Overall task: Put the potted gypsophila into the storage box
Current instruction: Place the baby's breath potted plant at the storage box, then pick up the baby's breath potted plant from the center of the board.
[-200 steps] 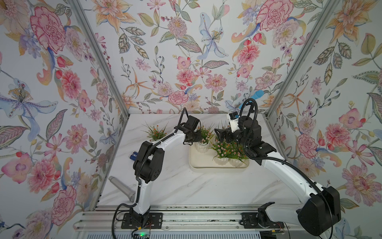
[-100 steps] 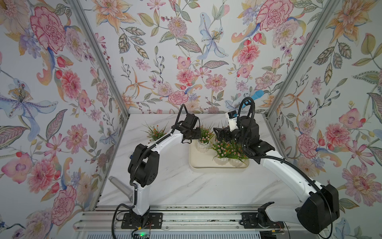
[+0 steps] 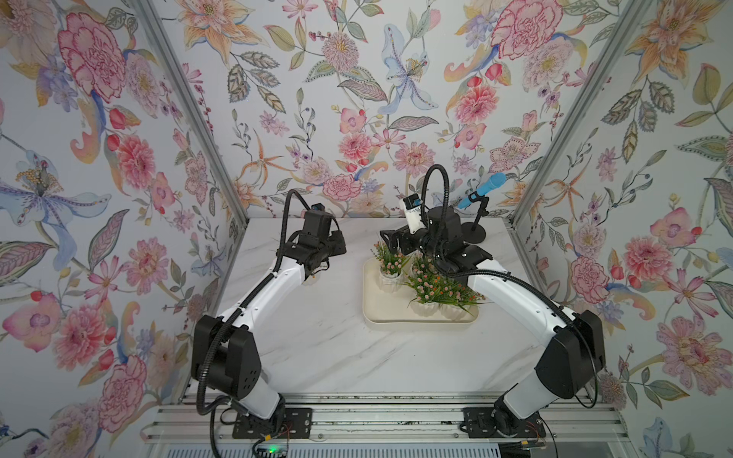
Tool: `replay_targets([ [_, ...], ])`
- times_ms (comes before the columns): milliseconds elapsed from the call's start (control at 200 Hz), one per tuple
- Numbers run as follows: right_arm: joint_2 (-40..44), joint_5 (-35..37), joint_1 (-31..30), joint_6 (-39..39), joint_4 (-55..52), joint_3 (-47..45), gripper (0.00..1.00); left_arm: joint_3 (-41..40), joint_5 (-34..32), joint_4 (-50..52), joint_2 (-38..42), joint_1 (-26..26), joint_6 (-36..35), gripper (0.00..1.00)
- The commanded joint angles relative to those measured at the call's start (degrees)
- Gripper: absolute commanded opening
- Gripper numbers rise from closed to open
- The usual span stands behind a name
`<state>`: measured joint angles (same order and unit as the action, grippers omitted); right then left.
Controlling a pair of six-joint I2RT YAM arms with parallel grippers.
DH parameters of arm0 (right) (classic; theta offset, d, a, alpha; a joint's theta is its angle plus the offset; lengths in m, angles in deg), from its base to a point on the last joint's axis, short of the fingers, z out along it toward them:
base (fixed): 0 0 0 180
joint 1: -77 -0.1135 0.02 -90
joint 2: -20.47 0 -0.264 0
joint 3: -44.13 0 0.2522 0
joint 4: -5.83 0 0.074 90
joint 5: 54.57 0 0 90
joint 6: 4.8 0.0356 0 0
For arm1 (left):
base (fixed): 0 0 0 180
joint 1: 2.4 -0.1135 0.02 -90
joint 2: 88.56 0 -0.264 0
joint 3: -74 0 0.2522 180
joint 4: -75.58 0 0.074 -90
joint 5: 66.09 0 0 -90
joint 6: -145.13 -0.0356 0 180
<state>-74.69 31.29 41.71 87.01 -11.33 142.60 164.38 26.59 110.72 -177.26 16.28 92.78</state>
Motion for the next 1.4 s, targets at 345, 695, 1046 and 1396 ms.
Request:
replay_targets([
  [345, -18.46, 8.81, -12.47, -0.06, -8.97, 26.28, 1.00, -12.21, 8.13, 2.37, 9.25, -20.47, -4.59, 0.36],
  [695, -29.93, 19.31, -22.27, -11.35, -15.02, 42.02, 1.00, -20.64, 16.11, -2.57, 6.66, -30.26, -6.21, 0.36],
  [1046, -33.69, 23.93, -25.25, -14.03, -15.24, 46.90, 1.00, -20.13, 23.49, -6.80, -3.80, -36.24, -9.38, 0.38],
  [1396, -35.06, 26.64, -25.48, -13.14, -15.49, 48.91, 1.00, -16.82, 30.43, -9.08, -7.79, -36.00, -9.96, 0.42],
])
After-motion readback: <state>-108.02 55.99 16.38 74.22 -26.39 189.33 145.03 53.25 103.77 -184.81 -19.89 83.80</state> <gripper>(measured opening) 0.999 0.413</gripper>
